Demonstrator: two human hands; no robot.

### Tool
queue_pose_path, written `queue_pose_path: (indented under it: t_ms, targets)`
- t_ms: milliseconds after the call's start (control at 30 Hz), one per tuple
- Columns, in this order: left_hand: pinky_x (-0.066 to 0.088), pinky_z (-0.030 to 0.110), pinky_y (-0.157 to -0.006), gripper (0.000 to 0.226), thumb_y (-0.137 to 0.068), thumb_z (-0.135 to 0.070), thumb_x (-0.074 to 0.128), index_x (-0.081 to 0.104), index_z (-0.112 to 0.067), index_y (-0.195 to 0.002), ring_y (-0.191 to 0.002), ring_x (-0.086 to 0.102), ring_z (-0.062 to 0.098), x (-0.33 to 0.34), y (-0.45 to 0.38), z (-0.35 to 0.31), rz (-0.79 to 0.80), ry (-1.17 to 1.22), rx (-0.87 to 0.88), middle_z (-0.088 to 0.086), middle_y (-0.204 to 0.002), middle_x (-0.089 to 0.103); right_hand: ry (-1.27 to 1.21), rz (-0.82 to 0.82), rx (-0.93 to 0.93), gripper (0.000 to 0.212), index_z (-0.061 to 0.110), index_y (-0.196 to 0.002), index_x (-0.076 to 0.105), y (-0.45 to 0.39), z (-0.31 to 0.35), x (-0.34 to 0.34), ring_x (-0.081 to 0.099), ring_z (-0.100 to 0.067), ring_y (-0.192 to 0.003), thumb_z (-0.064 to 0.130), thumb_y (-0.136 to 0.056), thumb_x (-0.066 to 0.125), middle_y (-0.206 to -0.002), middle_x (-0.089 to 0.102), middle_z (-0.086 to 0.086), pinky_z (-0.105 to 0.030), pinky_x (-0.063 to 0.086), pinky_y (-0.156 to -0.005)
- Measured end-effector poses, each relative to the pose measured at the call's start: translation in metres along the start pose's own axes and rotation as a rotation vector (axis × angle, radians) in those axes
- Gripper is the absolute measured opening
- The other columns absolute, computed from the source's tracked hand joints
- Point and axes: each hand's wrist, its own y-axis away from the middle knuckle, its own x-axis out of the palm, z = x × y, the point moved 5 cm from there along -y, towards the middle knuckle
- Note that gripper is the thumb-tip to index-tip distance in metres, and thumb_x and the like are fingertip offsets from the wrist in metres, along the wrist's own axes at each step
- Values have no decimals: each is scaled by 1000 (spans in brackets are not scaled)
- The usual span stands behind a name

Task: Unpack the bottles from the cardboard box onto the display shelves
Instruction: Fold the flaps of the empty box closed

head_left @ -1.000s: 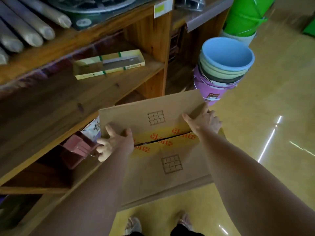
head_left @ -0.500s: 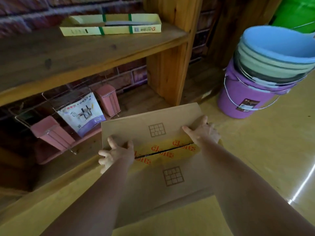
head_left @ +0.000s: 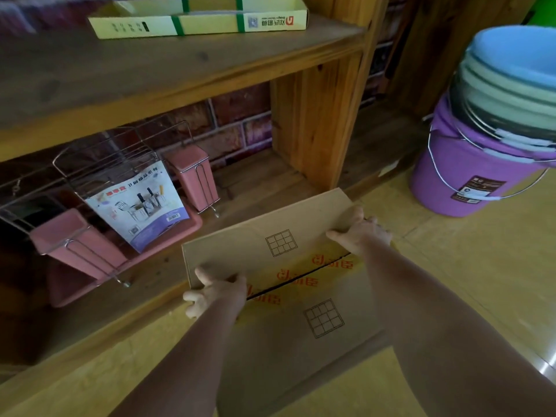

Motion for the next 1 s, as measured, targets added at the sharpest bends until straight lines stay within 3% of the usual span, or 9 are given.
queue_pose_path:
  t_ms: [267,567,733,833,1000]
  targets:
    - [38,41,-100,90,-84,-57,55,2,-20,-146,-122,37,39,6,-6,-4,5,-120,6,18,-135,24,6,12,-17,94,23,-151,5,-13,9,0,35,-35,-135,66,-81,51,-152,26,-16,-48,27,-111]
    - [34,49,-107,86,-92,-53,46,-7,-20,-150,-134,22,43,9,1,-5,-3,-214,48,18,-153,-7,110,4,-28,89,23,-151,3,-14,17,1,29,-36,-137,65,-86,45,-152,24,-15,-48,24,-110]
    - [16,62,-111,73,-97,-48,36,-7,-23,-151,-142,-10,41,6,12,-9,-28,-294,168,13,-155,-20,200,-59,-166,75,21,-152,9,3,23,6,4,-31,-146,57,-92,36,-159,4,-10,-61,3,-112]
    - [9,65,-109,70,-97,-49,32,-5,-24,-151,-143,-14,38,-3,26,-18,-82,-375,268,12,-157,-17,179,-103,-234,71,19,-151,12,20,26,-1,-3,-28,-147,55,-94,34,-159,5,-9,-60,-3,-113]
    - [2,61,-111,71,-97,-52,29,-4,-21,-151,-145,-11,32,-24,53,-39,-163,-451,471,12,-158,-8,108,-124,-307,69,18,-151,16,52,31,-11,1,-27,-147,54,-95,35,-158,13,-10,-55,0,-116]
